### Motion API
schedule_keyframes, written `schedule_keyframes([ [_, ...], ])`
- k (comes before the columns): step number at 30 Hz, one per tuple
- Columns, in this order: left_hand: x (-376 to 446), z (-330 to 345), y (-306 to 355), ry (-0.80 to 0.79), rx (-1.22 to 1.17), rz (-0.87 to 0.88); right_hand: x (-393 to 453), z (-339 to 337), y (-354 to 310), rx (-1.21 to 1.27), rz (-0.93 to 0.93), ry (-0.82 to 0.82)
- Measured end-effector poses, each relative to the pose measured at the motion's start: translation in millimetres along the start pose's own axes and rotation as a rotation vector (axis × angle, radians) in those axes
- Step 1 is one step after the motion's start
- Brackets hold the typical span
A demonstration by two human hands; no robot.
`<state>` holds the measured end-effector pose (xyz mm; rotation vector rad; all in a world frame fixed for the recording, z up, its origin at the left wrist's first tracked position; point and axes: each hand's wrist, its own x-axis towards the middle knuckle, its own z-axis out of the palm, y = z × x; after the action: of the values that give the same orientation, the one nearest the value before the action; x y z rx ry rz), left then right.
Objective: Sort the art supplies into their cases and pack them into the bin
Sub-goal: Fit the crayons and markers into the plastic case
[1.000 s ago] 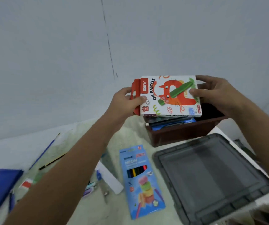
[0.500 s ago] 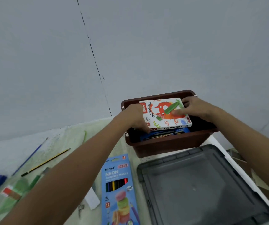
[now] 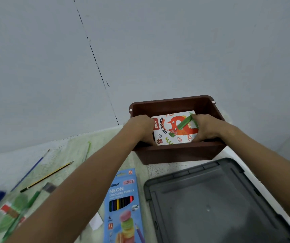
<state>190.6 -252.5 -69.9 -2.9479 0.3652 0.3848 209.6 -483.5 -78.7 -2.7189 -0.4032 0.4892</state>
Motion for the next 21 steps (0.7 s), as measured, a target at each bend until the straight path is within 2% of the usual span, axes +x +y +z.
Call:
schedule_keyframes([
  [4, 0, 7, -7, 0.095, 0.19, 0.033, 0, -1, -2, 0.003, 0.032, 0.013],
  [10, -6, 9, -8, 0.1, 0.067, 0.028, -3, 4, -4, -0.007, 0.044, 0.042],
  [16, -13, 22, -6, 0.148, 0.046, -0.046, 1, -3, -4, -0.055, -0.031, -0.011],
  [21, -13, 24, -4, 0.125, 0.046, -0.095, 5, -5, -7, -0.086, -0.047, -0.026],
])
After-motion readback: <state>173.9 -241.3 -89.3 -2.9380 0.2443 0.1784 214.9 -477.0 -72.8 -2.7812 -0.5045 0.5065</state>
